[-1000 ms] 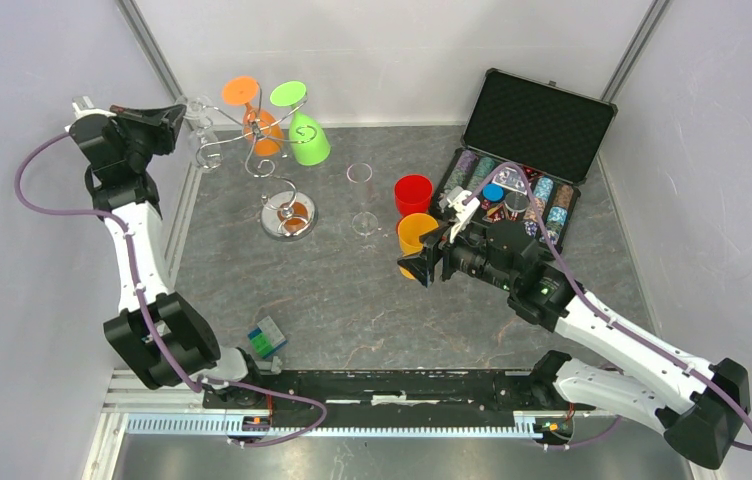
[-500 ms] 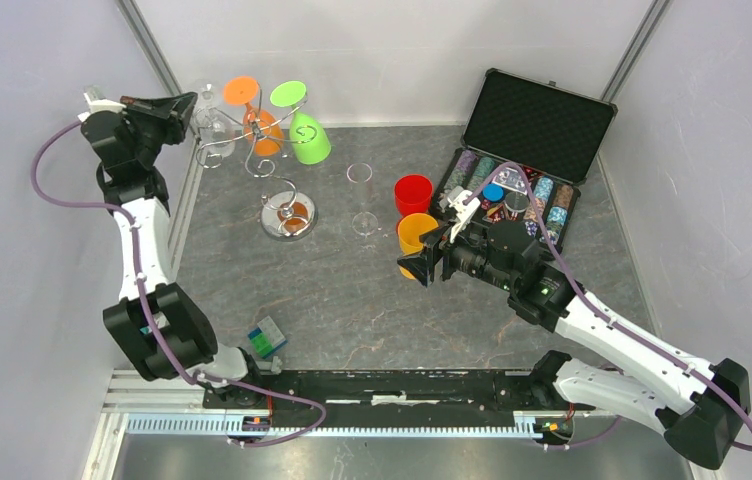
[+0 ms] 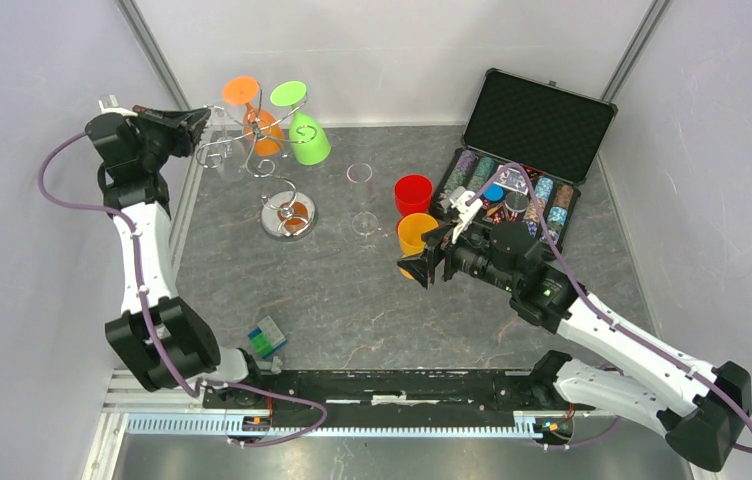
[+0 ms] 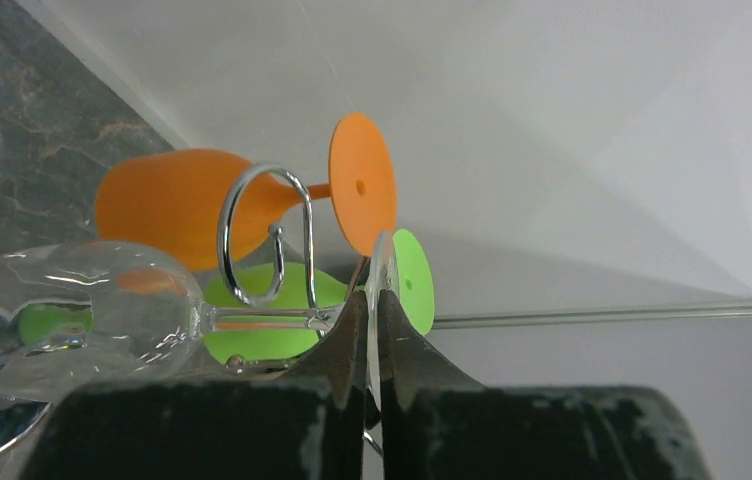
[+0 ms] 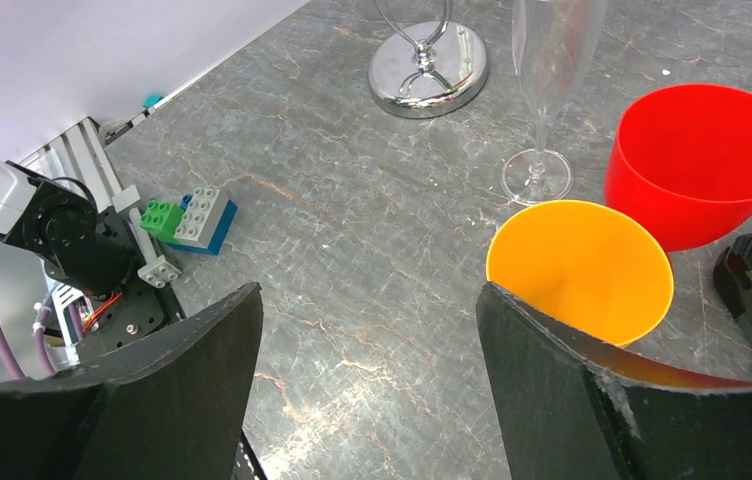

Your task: Take the wine glass off the wine glass rack

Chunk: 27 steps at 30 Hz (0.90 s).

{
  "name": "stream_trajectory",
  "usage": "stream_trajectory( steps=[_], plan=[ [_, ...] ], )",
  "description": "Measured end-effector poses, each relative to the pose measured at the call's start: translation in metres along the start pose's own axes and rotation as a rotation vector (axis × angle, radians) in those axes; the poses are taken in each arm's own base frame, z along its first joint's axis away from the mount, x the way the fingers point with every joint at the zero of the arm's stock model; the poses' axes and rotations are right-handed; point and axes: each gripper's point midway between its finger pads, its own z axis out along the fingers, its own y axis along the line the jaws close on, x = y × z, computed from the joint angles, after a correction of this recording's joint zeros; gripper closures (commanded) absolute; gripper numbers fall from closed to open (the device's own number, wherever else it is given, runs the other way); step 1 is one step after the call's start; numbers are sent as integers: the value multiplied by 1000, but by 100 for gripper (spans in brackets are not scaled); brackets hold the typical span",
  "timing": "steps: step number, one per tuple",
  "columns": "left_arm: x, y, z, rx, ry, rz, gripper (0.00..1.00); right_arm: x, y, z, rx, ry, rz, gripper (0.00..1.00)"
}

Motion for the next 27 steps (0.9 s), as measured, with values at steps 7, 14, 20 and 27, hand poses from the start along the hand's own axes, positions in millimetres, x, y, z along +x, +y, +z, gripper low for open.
stream_trajectory(
  steps=[7, 14, 20, 27],
  plan=[
    [3, -15, -34, -41, -47, 55, 98, -2, 3, -4, -12, -11, -6, 12],
    [-4, -13, -62, -139, -147, 130, 98, -4, 8, -6, -41, -20, -8, 11],
    [-15, -11, -96, -237, -277, 184, 98, -3, 12, -11, -57, -26, -6, 11],
    [-11, -19, -139, -296, -365, 231, 98, -12, 16, -18, -66, -59, 6, 11]
  ],
)
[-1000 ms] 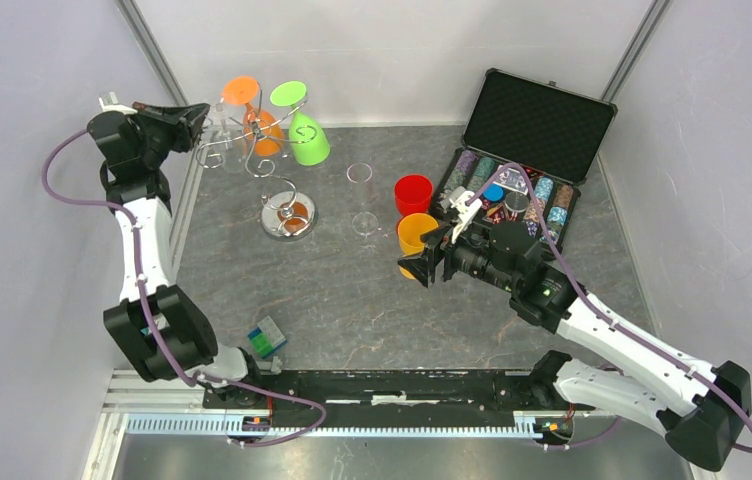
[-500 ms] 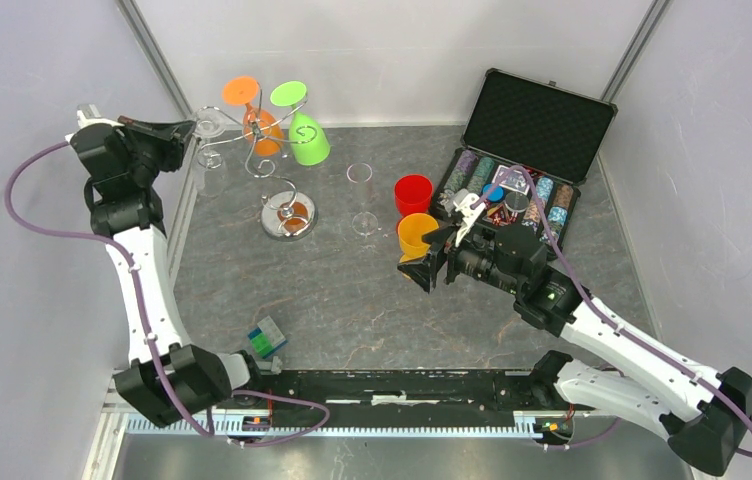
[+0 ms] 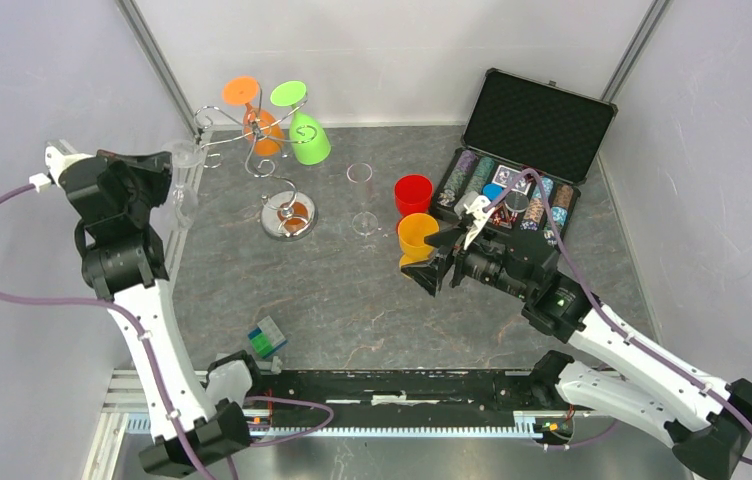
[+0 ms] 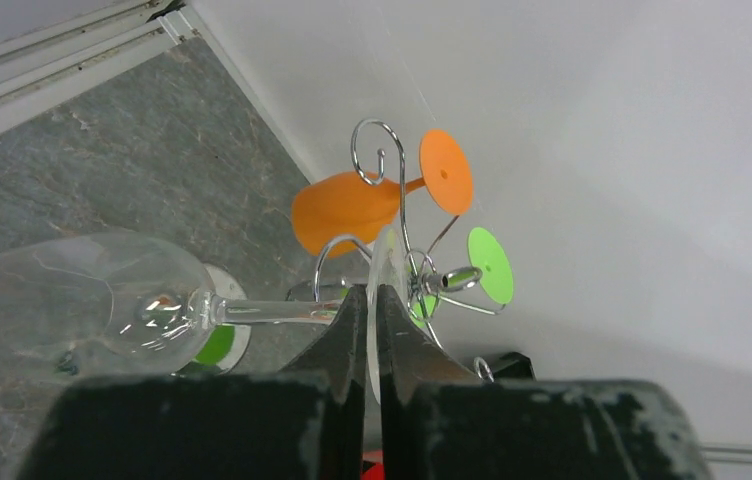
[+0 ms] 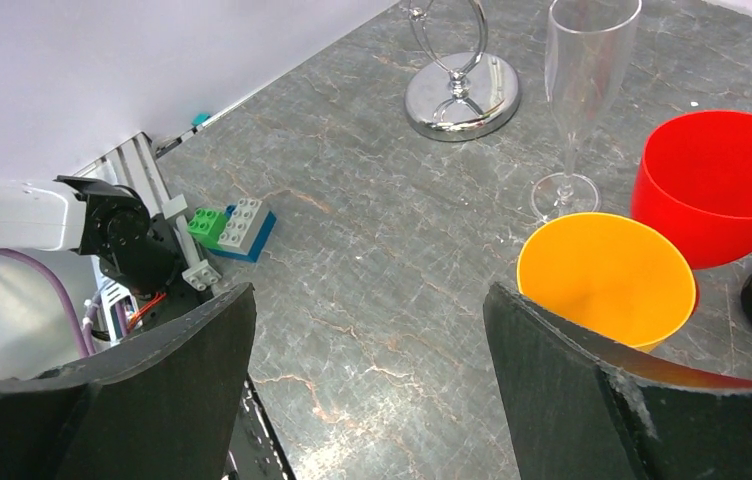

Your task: Take the wine glass off the wine glass rack

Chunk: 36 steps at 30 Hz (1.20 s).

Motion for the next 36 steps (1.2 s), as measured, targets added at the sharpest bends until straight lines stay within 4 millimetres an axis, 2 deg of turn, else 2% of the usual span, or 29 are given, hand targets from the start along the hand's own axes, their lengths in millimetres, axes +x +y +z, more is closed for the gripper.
stream_trajectory(
  steps=[6, 10, 12, 18, 23, 30, 36],
  plan=[
    [8, -10, -48, 68, -4, 10, 98, 6, 6, 1, -37, -7, 33, 13],
    [33, -7, -78, 145, 40, -15, 98, 11, 14, 2, -89, -30, 62, 13],
    [47, -7, -87, 182, 82, -39, 98, 9, 19, 3, -119, -52, 70, 13],
    [93, -2, -90, 243, 282, -137, 98, 1, 30, 5, -205, -144, 55, 13],
    [124, -13, -102, 322, 437, -212, 98, 2, 38, 9, -282, -222, 20, 12],
    [145, -37, -130, 476, 575, -269, 98, -13, 46, 29, -339, -335, -45, 12],
    [155, -46, -148, 546, 663, -283, 98, -24, 62, 62, -402, -361, -85, 13]
  ],
)
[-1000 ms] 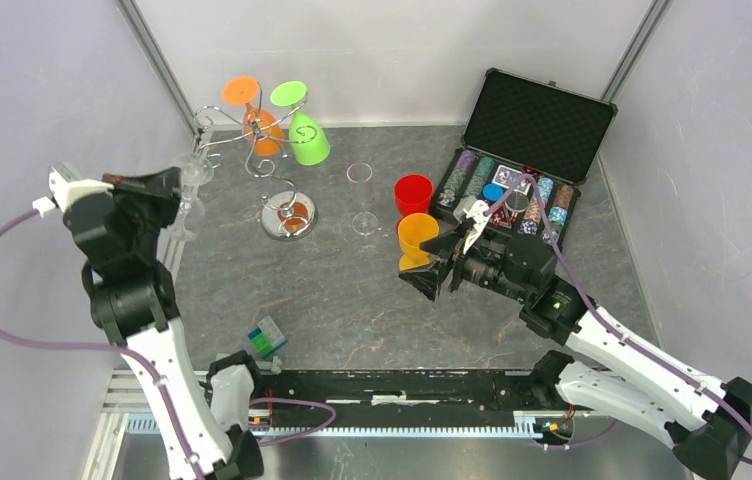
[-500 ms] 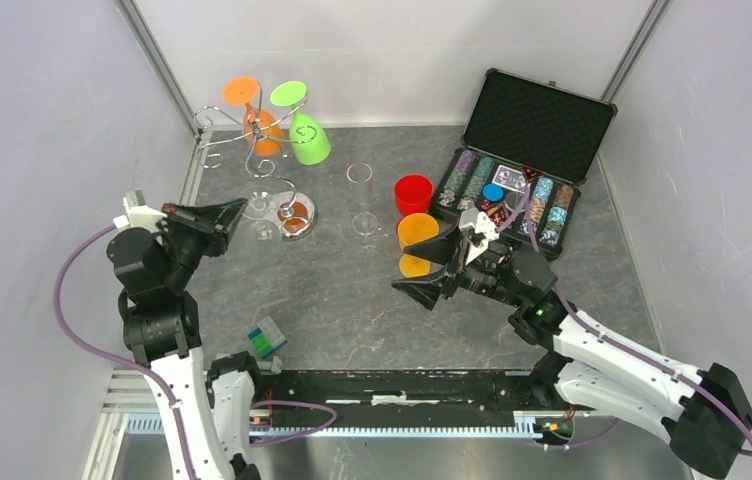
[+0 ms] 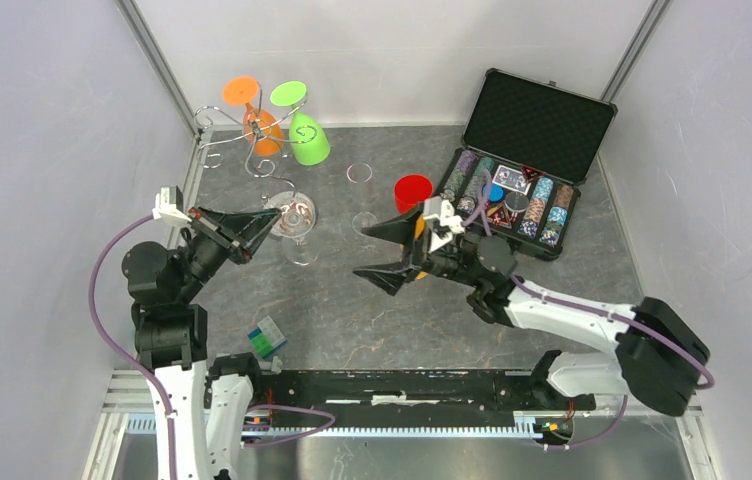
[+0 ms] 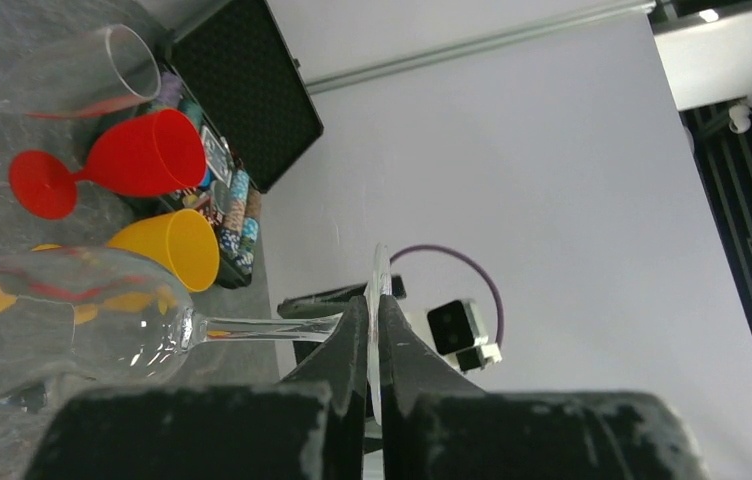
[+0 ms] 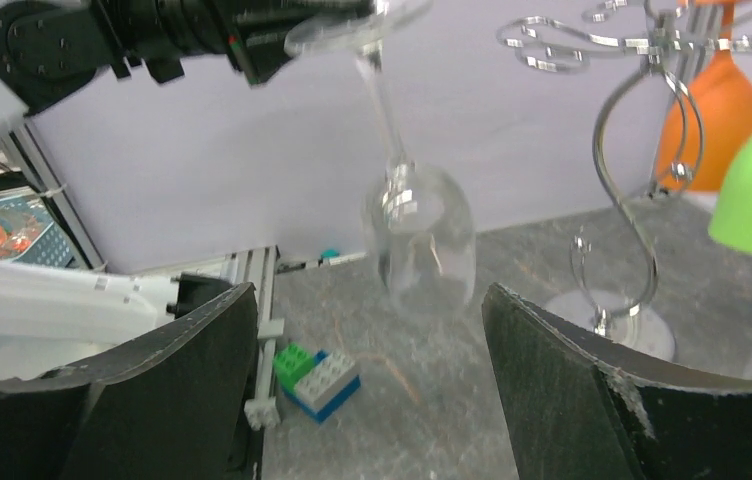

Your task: Take the wine glass off the wine glass rack

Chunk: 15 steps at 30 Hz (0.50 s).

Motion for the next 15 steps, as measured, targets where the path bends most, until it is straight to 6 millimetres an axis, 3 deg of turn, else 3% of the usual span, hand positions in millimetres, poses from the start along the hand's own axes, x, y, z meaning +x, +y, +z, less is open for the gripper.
stream_trajectory(
  steps=[8, 11, 15],
  plan=[
    [15, -12, -2, 67, 88, -11, 98, -23, 11, 71, -78, -46, -90, 13],
    [19, -18, -4, 89, 105, -10, 98, -16, 16, 85, -103, -44, -109, 15],
    [24, -23, -6, 107, 129, -12, 98, 8, 13, 92, -111, -23, -101, 25]
  ],
)
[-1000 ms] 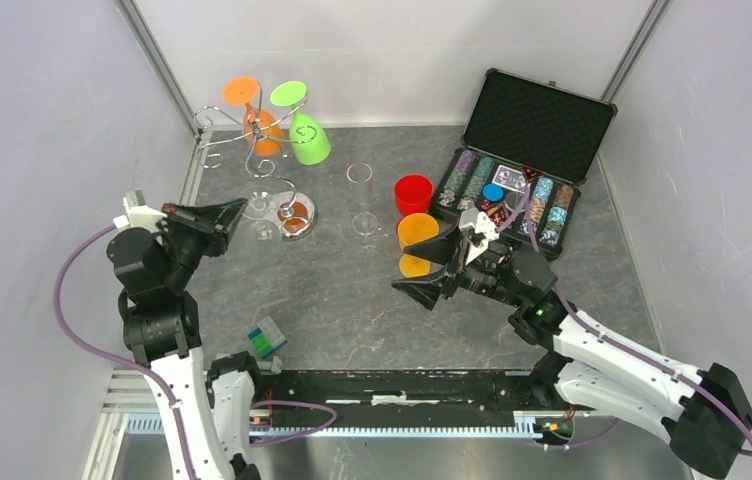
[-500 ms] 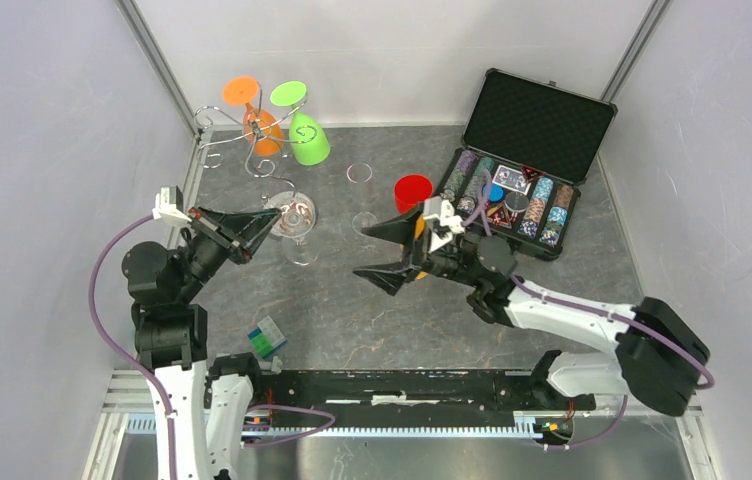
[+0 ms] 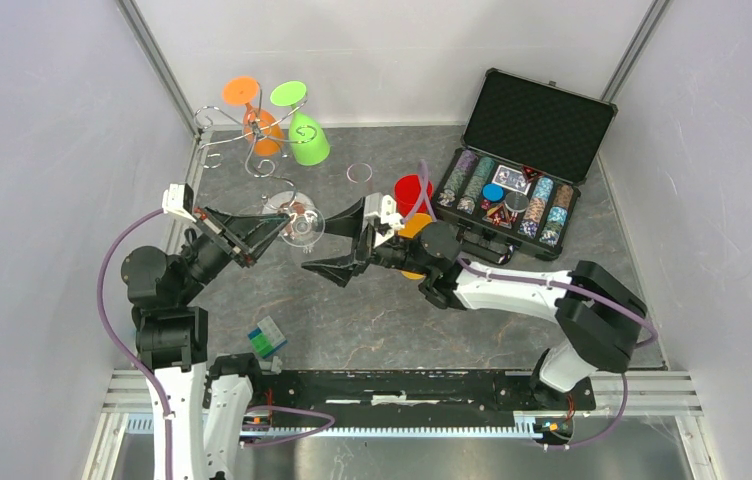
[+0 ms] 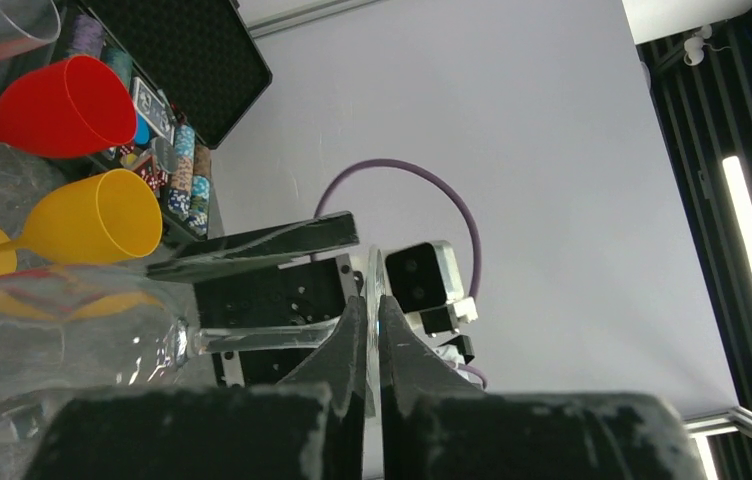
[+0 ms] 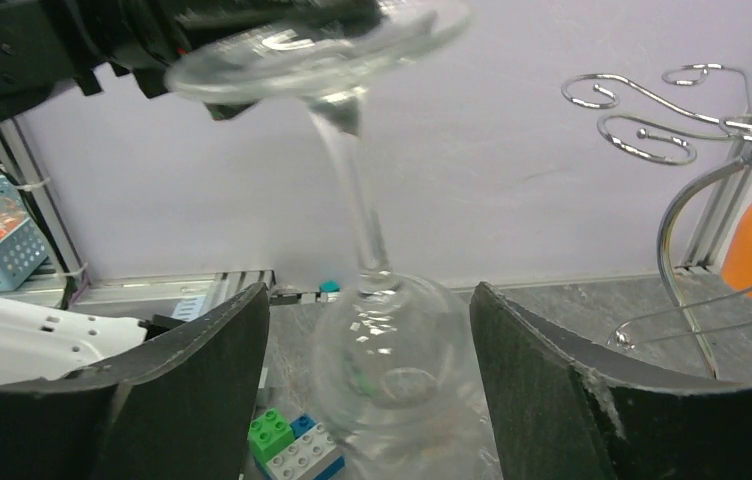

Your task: Take the wine glass off the wine glass rack

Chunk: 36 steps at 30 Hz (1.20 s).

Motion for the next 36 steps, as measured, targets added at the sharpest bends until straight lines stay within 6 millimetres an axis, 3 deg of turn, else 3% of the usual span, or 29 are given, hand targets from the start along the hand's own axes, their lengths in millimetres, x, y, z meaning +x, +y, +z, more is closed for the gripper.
stream_trajectory(
  steps=[5, 12, 15, 23, 26, 29, 30, 32, 36],
  plan=[
    [3, -2, 0, 5, 12, -9, 98, 12, -7, 9, 10, -1, 9, 33],
    [2, 1, 1, 5, 13, -15, 98, -6, -8, 16, 14, -65, -18, 32],
    [2, 4, 1, 1, 13, -25, 98, -10, -8, 16, 16, -80, -24, 36],
    [3, 5, 1, -2, 14, -36, 98, -26, -8, 23, 10, -115, -25, 70],
    [2, 5, 1, -3, 8, -41, 98, -25, -7, 25, 3, -114, -21, 81],
    [0, 5, 1, -4, 0, -42, 98, -23, -4, 27, -9, -110, -15, 99],
    [0, 5, 2, -5, -2, -47, 96, -22, -3, 27, -12, -109, -12, 100],
    [-1, 5, 1, -4, -7, -53, 82, -24, -3, 27, -12, -114, -14, 100],
    [0, 5, 1, -5, -7, -45, 31, -24, -8, 23, 31, -129, 6, 100]
  ],
)
